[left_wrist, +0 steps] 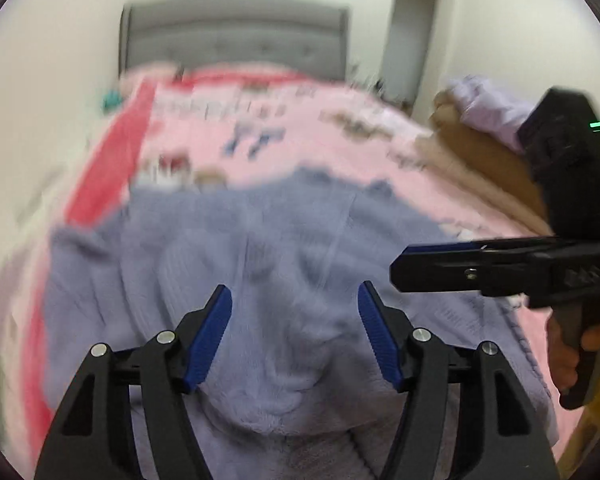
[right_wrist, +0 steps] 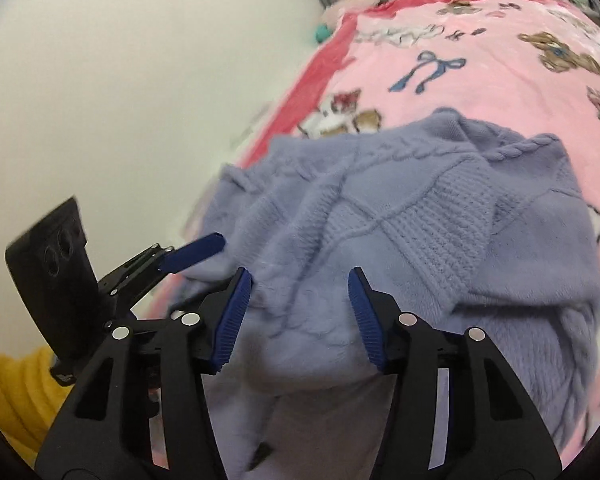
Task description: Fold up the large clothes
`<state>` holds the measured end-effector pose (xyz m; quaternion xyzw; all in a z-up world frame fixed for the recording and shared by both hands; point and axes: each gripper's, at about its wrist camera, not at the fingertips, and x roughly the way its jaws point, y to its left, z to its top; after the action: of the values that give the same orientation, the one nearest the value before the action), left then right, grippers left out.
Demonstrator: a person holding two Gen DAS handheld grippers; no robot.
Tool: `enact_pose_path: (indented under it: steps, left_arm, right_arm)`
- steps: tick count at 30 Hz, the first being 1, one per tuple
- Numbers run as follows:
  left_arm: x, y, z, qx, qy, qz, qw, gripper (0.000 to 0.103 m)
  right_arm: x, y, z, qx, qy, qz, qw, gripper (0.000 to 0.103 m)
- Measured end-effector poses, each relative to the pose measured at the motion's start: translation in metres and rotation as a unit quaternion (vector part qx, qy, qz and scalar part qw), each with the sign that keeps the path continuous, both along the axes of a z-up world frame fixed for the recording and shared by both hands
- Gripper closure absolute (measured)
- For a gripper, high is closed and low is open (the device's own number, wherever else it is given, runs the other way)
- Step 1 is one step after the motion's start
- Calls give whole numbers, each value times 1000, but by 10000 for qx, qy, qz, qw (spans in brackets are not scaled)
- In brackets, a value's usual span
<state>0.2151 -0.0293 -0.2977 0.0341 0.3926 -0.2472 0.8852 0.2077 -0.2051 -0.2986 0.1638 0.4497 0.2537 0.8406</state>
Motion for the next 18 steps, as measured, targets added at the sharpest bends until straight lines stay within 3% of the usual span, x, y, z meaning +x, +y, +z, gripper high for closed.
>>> enact_pose_path:
  steps: [1,3,5,9,14,18]
  left_arm:
    - [5,2,-15,63,314,112,9994,38]
    - [3,10,-31,118,528,390,9978,38]
    - [-3,13,-39,92,491,425,9978,38]
    - [-12,6,-57,277,567,319,9975,38]
    - [-12,12,-67,117,638,455,9969,38]
    - [-20,8,-66,261,428,465,9977,38]
  right_arm:
    - [1,2,-5,-102,60,44,9999,53]
    - [-2,8,-21,-430,272,190,9985,53]
    - [-7,12,-38,-791,497,288,9952,53]
    - [-14,9,-65,-986,876,239,9910,54]
    - [-10,10,-71,-1072,990,92,9893,55]
    - [-7,20,-73,-1305,976,95,9866,55]
